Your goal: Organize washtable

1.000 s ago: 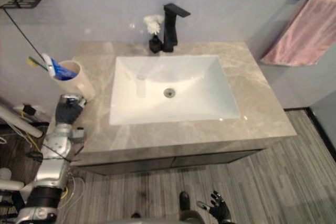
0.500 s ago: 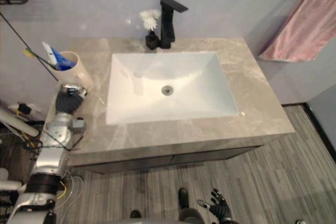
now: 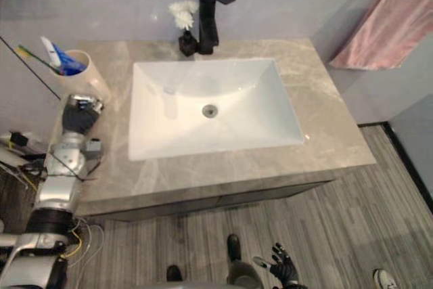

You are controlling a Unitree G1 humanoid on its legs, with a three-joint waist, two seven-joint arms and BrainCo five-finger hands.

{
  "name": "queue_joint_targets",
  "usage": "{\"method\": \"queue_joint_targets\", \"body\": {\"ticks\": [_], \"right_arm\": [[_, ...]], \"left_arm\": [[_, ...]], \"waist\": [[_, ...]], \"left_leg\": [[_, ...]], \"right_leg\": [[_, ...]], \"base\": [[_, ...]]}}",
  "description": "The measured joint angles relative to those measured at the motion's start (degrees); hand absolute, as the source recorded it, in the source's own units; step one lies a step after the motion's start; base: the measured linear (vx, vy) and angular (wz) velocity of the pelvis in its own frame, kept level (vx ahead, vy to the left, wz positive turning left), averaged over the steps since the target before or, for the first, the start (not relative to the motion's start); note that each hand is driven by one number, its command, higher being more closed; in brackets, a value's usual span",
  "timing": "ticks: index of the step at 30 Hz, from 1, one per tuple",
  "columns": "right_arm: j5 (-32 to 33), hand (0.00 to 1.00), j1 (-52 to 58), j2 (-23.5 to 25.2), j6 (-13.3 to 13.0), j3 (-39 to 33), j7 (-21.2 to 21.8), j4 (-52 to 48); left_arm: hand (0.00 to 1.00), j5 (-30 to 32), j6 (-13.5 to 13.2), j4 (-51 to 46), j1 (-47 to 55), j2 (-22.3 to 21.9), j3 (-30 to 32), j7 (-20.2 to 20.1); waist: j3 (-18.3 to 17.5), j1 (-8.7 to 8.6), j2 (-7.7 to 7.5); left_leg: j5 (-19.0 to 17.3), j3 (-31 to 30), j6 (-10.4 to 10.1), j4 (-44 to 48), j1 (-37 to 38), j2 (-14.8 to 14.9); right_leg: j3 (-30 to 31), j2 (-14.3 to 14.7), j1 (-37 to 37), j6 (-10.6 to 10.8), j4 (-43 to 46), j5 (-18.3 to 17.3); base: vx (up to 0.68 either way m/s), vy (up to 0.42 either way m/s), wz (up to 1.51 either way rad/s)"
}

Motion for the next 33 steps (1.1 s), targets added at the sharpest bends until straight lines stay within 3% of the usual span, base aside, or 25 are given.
{"method": "queue_joint_targets", "body": {"ticks": [14,23,27,33], "right_arm": [[0.0,0.00,0.5,0.0,0.0,0.0,0.0,0.0],[0.0,0.00,0.5,0.0,0.0,1.0,0.2,0.0],[0.0,0.00,0.4,-0.1,0.0,1.1,0.9,0.1],[0.0,0.00,-0.4,-0.1,0.0,1.2,1.0,0.6]], "left_arm": [[1.00,0.0,0.0,0.4,-1.5,-1.1,0.2,0.1],[1.00,-0.2,-0.5,-12.5,2.8,-4.9,-2.3,-0.1],[1.00,-0.8,-1.8,-19.2,5.8,-7.6,-3.3,-0.5],[1.00,-2.9,-3.6,-23.2,10.2,-8.6,-2.6,-1.3]], "waist": [[0.6,-0.03,-0.16],[0.9,0.22,0.32],[1.0,1.49,0.69],[1.0,1.57,0.90]], "left_leg": [[0.0,-0.5,0.0,1.3,0.0,0.1],[0.1,-3.0,0.1,2.2,0.5,0.0],[0.2,-3.2,0.2,2.1,0.8,0.0],[0.8,-5.6,0.2,2.1,1.3,-0.1]], "right_leg": [[-0.7,-0.1,0.9,-0.1,0.0,0.3],[-3.4,-0.4,3.0,-0.1,0.0,0.3],[-3.6,-0.5,3.4,-0.1,0.0,0.3],[-6.5,-0.8,5.2,-0.2,0.0,0.2]], "base": [[-0.04,-0.031,0.01],[-0.04,-0.031,0.14],[-0.04,-0.026,0.02],[-0.04,-0.027,0.20]]}}
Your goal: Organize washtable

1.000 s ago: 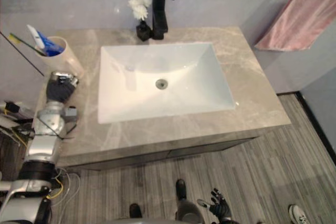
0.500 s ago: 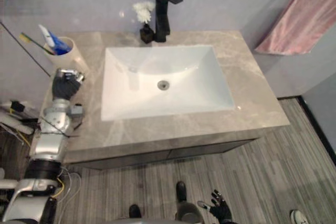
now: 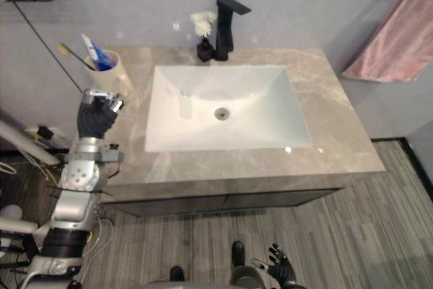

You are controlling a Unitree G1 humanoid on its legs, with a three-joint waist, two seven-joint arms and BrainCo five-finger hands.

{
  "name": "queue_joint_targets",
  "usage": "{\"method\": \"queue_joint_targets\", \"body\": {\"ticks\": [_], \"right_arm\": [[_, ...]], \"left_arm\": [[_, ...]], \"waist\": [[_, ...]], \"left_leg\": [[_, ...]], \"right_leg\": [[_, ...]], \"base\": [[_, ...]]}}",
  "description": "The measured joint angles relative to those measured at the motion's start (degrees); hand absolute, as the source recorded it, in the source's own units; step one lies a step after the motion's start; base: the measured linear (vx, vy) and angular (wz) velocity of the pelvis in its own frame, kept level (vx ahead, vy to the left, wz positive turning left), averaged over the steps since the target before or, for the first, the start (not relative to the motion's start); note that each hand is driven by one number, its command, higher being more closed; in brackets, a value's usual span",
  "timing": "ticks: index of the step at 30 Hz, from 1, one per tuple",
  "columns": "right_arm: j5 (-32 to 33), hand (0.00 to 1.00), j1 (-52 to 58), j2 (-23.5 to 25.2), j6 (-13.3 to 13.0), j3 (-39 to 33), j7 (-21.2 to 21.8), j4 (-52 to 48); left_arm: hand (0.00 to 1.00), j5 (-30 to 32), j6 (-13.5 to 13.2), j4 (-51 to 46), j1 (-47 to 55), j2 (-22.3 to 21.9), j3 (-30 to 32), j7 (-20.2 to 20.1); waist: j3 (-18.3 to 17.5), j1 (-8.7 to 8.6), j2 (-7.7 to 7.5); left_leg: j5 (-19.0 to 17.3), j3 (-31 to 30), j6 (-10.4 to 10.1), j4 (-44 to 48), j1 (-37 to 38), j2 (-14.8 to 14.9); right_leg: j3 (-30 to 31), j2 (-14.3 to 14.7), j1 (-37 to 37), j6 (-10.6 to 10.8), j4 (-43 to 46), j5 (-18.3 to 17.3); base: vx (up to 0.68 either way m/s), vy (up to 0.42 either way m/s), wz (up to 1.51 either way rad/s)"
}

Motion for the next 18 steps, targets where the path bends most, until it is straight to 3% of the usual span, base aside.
{"method": "queue_joint_targets", "body": {"ticks": [10,12,18], "right_arm": [[0.0,0.00,0.0,0.0,0.1,0.1,-0.3,1.8],[0.0,0.00,0.2,0.0,0.1,0.1,-0.4,1.8],[0.0,0.00,0.6,0.0,0.1,0.1,-1.0,1.7]], "left_arm": [[1.00,-4.5,-0.4,-0.4,10.9,-3.3,7.8,0.1],[1.00,-4.8,-0.4,-0.4,12.5,-5.2,10.0,0.2],[1.00,-6.4,-0.4,-0.4,17.6,-10.2,15.0,1.3]], "waist": [[-0.7,2.13,0.40],[-1.6,3.19,0.34],[-4.4,3.50,0.83]], "left_leg": [[0.6,-2.1,0.2,0.0,1.6,-0.5],[0.8,-2.8,0.2,-0.1,1.5,-0.6],[0.4,-4.9,-0.3,0.0,0.8,-0.1]], "right_leg": [[-2.5,-0.7,2.9,-0.4,0.0,-0.4],[-3.4,-0.8,3.2,-0.6,0.1,-0.5],[-5.0,-1.0,4.1,0.0,1.0,-2.1]], "base": [[-0.05,-0.015,0.12],[-0.05,-0.024,0.18],[-0.02,-0.030,0.21]]}}
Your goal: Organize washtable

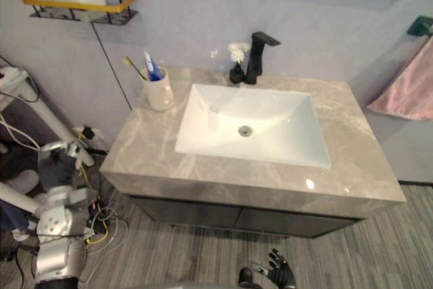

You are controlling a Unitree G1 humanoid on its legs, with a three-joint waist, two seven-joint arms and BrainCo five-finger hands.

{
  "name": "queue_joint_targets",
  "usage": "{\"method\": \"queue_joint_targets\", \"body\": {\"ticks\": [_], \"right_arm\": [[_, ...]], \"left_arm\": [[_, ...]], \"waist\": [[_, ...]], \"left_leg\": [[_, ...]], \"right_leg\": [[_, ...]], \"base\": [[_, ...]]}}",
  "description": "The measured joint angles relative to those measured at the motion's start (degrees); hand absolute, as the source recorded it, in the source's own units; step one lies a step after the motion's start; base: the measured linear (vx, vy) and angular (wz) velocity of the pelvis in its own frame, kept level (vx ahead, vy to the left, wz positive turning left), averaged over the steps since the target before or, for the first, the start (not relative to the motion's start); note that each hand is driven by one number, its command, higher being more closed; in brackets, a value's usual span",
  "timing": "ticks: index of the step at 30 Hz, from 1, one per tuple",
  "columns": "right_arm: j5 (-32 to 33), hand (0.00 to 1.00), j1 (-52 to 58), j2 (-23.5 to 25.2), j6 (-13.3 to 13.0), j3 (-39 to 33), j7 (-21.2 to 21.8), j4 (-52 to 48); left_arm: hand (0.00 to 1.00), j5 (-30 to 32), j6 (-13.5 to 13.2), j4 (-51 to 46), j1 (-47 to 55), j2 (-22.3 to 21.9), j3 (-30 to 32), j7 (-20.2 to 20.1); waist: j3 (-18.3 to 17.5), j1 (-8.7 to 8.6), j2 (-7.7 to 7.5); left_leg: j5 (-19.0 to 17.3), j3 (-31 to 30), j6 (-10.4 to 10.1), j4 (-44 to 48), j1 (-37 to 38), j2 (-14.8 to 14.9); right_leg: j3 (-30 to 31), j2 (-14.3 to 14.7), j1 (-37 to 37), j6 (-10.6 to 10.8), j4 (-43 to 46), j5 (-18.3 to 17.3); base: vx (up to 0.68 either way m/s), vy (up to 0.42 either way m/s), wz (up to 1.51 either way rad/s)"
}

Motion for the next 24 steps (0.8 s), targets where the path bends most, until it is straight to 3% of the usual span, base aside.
{"method": "queue_joint_targets", "body": {"ticks": [8,17,18,24], "right_arm": [[0.0,0.00,1.2,-0.1,0.0,0.7,-0.5,-0.2],[0.0,0.00,0.6,-0.5,0.0,2.0,-0.6,-2.0],[0.0,0.00,0.5,-0.6,0.0,2.0,-0.7,-2.1],[0.0,0.00,0.0,-0.7,0.0,1.5,-1.6,-1.8]], "left_arm": [[1.00,0.0,0.5,2.5,3.5,-4.3,2.0,-0.1],[1.00,0.7,3.5,20.0,4.6,-6.5,0.3,-1.7],[0.00,1.3,3.8,22.0,4.7,-6.8,0.3,-2.0],[0.00,4.8,5.6,36.2,5.0,-7.9,-1.4,-4.0]], "waist": [[-1.4,1.47,-0.03],[-2.3,2.71,-0.07],[-2.3,2.78,-0.09],[-2.6,2.74,0.10]], "left_leg": [[0.2,-0.8,0.1,0.3,0.9,0.6],[0.1,-1.0,0.1,0.5,1.4,0.7],[0.1,-1.0,0.1,0.5,1.3,0.7],[0.1,-0.6,0.0,-0.1,1.5,1.0]], "right_leg": [[-2.4,0.2,1.0,-0.1,1.6,-1.7],[-2.9,0.1,1.9,-0.1,1.5,-1.8],[-2.9,0.1,1.9,-0.1,1.5,-1.8],[-2.7,0.3,1.7,-0.1,1.5,-1.8]], "base": [[0.02,-0.017,0.10],[-0.01,-0.002,0.02],[-0.04,-0.006,-0.01],[-0.02,-0.004,-0.02]]}}
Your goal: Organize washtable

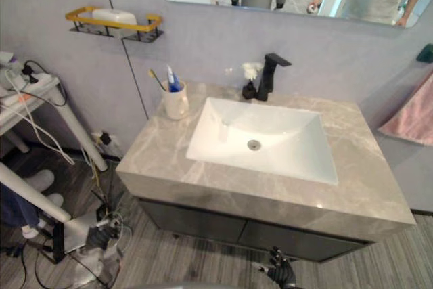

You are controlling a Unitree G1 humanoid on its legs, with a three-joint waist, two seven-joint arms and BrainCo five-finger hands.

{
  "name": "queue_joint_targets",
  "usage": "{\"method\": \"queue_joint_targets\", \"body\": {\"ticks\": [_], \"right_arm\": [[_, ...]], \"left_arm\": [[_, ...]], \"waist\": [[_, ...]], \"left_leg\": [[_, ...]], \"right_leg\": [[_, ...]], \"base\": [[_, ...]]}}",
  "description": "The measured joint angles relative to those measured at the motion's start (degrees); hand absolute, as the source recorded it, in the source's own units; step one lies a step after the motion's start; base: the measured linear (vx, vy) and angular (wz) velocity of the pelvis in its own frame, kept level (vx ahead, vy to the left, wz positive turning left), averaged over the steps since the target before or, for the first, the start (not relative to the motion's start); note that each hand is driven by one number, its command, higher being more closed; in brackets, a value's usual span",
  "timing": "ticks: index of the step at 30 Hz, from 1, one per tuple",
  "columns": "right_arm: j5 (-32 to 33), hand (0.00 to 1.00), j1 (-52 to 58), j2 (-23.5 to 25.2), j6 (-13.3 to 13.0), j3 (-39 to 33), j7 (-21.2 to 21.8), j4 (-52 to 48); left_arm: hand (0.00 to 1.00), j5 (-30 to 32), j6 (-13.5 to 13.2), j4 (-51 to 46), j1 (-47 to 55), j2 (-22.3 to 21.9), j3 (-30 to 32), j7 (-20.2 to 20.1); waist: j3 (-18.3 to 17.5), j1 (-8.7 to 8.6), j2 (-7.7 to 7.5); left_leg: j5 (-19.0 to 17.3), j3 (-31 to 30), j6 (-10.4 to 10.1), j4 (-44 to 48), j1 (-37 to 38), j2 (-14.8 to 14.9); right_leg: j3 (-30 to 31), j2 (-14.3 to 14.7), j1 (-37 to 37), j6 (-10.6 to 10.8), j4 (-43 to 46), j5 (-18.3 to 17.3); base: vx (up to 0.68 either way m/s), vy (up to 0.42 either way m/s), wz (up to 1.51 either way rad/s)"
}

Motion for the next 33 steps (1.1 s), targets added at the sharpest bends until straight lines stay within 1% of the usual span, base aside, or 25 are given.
{"method": "queue_joint_targets", "body": {"ticks": [2,4,7,10,15,16,19,23,26,31,33], "right_arm": [[0.0,0.00,-0.5,0.0,0.0,0.0,0.0,0.6],[0.0,0.00,-1.5,0.0,0.0,-0.6,0.0,2.2],[0.0,0.00,-2.0,-0.1,0.0,-0.9,-0.2,4.3],[0.0,0.00,-2.8,-0.2,0.0,-0.9,-0.6,6.1],[0.0,0.00,-4.0,-0.2,0.0,-1.1,-1.2,8.8],[0.0,0.00,-4.4,-0.2,0.0,-1.2,-1.3,9.1],[-0.1,0.00,-5.1,-0.3,0.0,-1.2,-1.3,10.2],[-0.1,0.00,-5.9,-0.3,0.0,-1.2,-1.3,11.4],[-0.2,0.00,-6.2,-0.3,0.0,-1.1,-1.3,11.8],[-2.3,0.00,-7.9,-0.5,0.1,-0.5,-1.2,13.5],[-2.5,0.00,-8.3,-0.6,0.1,-0.3,-1.2,13.5]], "left_arm": [[0.00,0.8,0.6,3.1,0.0,-0.3,-0.2,-0.2],[0.00,2.6,0.7,6.7,-0.1,-0.4,-0.5,-1.0],[0.00,4.4,0.9,10.2,-0.1,-0.3,-1.5,-1.1],[0.00,4.7,1.2,13.1,-0.2,-0.3,-3.0,-1.2],[0.00,7.0,2.0,17.2,-0.7,-0.2,-3.1,-1.2],[0.00,7.4,2.1,18.5,-0.7,0.1,-4.3,-1.2],[0.00,8.8,2.1,19.8,-0.7,0.1,-4.9,-1.2],[0.00,9.0,2.4,20.9,-0.7,0.2,-5.3,-1.3],[0.00,9.1,2.4,20.9,-0.9,0.7,-7.0,-1.4],[0.00,10.2,2.4,21.4,-1.7,1.1,-8.2,-2.2],[0.00,10.2,2.3,21.9,-2.4,1.4,-9.4,-2.3]], "waist": [[0.0,-0.02,0.01],[0.0,-0.03,0.09],[0.0,-0.03,0.15],[0.0,-0.04,0.35],[0.1,-0.17,0.63],[0.2,-0.17,0.72],[0.6,-0.21,0.73],[0.8,-0.27,0.80],[1.2,-0.28,0.76],[2.4,-0.40,0.87],[2.9,-0.43,0.64]], "left_leg": [[0.0,0.3,0.0,-0.2,0.2,0.2],[0.2,0.5,-0.2,-0.7,0.5,0.3],[0.3,0.7,-0.4,-1.1,0.9,0.4],[0.3,0.8,-0.5,-1.5,1.4,0.4],[0.3,0.9,-0.5,-2.1,2.3,0.2],[0.3,0.7,-0.5,-2.3,2.4,0.2],[0.3,0.8,-0.5,-2.3,2.6,0.1],[0.3,0.8,-0.5,-2.3,2.8,-0.1],[0.3,0.8,-0.5,-2.3,2.9,-0.1],[-0.1,2.1,-0.7,-2.2,3.1,0.0],[-0.3,2.1,-0.6,-1.7,2.9,0.0]], "right_leg": [[0.2,0.1,0.0,0.0,-0.1,0.0],[0.4,0.3,0.0,0.0,-0.3,0.0],[0.7,0.5,0.2,0.0,-0.9,0.1],[1.2,0.6,0.1,0.1,-1.1,0.1],[1.4,0.9,0.8,0.3,-2.2,0.3],[1.3,0.9,1.0,0.3,-2.3,0.3],[1.4,1.0,1.0,0.3,-2.3,0.3],[1.6,1.1,1.1,0.3,-2.3,0.3],[1.7,1.1,1.1,0.3,-2.4,0.3],[3.2,1.3,0.8,0.4,-2.4,0.3],[3.3,1.2,0.4,0.4,-2.4,0.3]], "base": [[0.00,-0.004,-0.07],[0.01,-0.013,-0.06],[0.02,-0.006,-0.04],[0.04,-0.006,-0.08],[0.02,-0.005,-0.04],[0.00,0.000,0.00],[0.00,0.000,0.00],[-0.04,-0.005,-0.02],[-0.04,-0.010,-0.03],[-0.03,-0.007,-0.14],[-0.01,-0.003,-0.03]]}}
